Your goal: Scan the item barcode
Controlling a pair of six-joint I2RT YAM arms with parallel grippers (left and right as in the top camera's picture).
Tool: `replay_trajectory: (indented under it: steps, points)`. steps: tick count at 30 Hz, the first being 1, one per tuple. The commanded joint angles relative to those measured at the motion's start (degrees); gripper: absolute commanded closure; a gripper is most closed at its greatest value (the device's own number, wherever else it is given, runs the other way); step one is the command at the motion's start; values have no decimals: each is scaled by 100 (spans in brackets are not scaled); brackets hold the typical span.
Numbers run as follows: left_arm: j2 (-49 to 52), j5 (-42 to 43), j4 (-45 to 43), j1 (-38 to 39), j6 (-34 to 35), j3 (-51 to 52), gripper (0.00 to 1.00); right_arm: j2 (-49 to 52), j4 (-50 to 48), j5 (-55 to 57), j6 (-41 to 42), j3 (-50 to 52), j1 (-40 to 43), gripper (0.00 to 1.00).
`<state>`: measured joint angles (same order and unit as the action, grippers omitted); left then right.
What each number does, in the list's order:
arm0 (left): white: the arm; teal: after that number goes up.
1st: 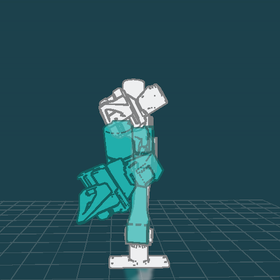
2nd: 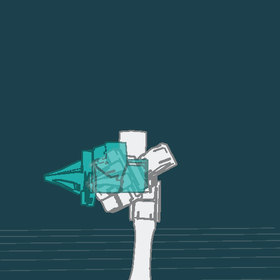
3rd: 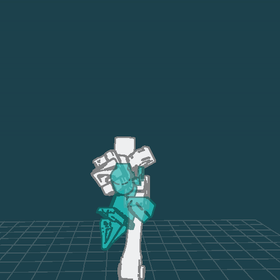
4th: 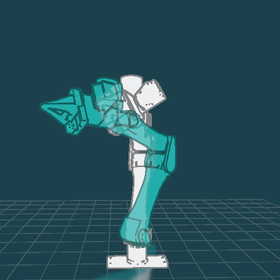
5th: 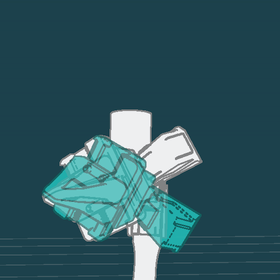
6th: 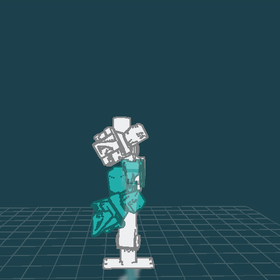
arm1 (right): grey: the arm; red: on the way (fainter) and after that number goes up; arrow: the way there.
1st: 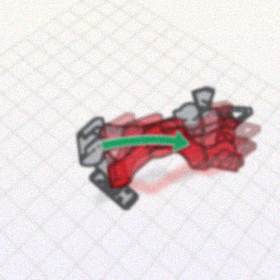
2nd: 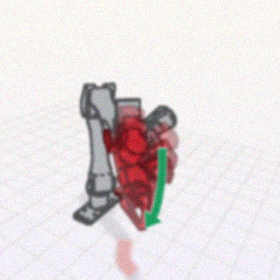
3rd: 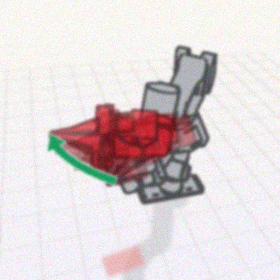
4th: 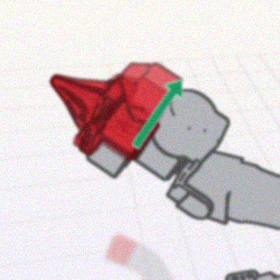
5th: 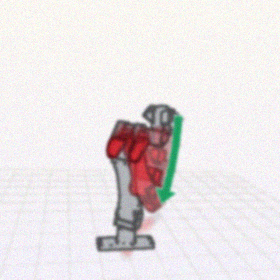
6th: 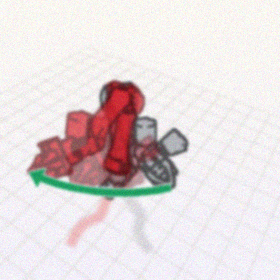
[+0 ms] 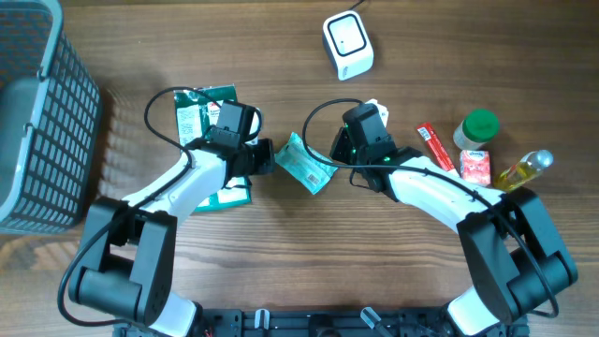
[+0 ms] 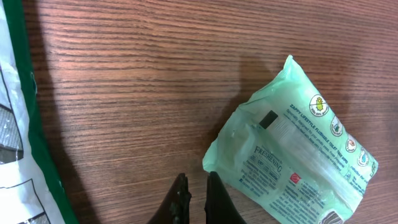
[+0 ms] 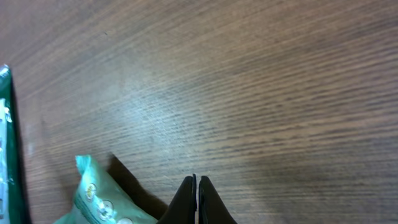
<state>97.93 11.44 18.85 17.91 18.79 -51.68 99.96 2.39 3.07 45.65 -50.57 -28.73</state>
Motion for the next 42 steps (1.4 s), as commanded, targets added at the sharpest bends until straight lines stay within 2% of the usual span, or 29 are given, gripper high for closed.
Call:
replay_trajectory:
  steps: [1,20,29,38,42]
  points:
    - [46,94,-28,186,96,35,96,186,-66,101,149,55,-9,96]
    - [293,-57,-42,310,160,24,96,420,-15,-70,254,55,-9,96]
    - [411,-57,-212,380,157,24,96,420,116,-544,251,55,-15,95]
    - [417,-57,-522,411,153,26,94,420,1541,-1961,245,55,-35,96]
    - [417,-57,-540,411,133,26,92,420,1825,-2398,251,55,-153,96]
